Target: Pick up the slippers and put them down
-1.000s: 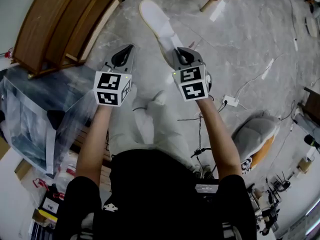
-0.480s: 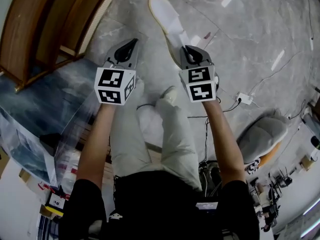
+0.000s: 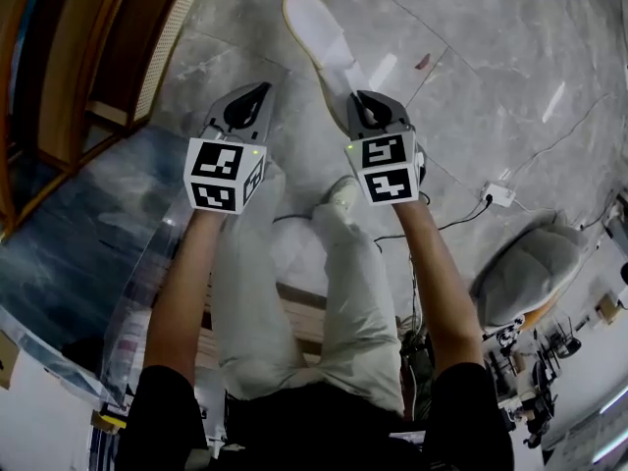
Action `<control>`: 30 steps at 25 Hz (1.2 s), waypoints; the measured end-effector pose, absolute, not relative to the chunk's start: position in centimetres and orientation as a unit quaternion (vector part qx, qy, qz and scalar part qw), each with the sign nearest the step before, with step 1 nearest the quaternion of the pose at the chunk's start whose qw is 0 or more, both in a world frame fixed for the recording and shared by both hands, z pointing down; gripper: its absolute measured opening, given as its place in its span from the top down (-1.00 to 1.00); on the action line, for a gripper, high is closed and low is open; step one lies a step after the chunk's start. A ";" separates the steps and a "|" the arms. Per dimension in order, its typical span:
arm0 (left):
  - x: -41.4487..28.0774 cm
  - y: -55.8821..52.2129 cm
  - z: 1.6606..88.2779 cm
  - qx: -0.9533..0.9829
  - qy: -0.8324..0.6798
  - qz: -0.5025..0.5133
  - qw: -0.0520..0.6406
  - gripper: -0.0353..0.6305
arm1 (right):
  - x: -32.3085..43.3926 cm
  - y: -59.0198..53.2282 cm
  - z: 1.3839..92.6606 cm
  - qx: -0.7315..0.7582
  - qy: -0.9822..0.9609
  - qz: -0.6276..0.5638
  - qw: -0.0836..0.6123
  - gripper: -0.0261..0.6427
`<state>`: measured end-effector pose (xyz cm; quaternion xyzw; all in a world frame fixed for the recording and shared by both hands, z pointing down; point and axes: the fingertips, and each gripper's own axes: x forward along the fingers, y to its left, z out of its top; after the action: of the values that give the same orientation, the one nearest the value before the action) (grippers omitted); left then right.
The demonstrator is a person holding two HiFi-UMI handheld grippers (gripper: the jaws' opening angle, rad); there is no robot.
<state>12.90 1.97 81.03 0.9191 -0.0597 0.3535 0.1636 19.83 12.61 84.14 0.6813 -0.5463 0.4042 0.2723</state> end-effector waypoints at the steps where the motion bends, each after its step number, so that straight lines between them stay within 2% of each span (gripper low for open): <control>1: 13.0 2.0 82.3 0.917 -0.056 0.360 0.162 0.88 | 19.9 12.6 85.2 0.682 -0.545 0.405 0.271 0.89; 17: 11.7 4.1 98.1 0.898 0.021 0.411 0.157 0.88 | 18.5 11.9 102.0 0.658 -0.543 0.426 0.302 0.89; 24: 10.9 3.3 103.5 0.889 0.024 0.423 0.174 0.88 | 18.3 11.5 108.1 0.654 -0.539 0.433 0.306 0.89; 30: 10.7 2.3 107.3 0.889 0.031 0.428 0.160 0.88 | 18.3 11.2 112.7 0.645 -0.540 0.429 0.330 0.89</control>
<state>10.67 2.31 107.34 0.8888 0.0309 0.4285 0.1596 18.26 11.25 112.68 0.6448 -0.5396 0.4291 0.3300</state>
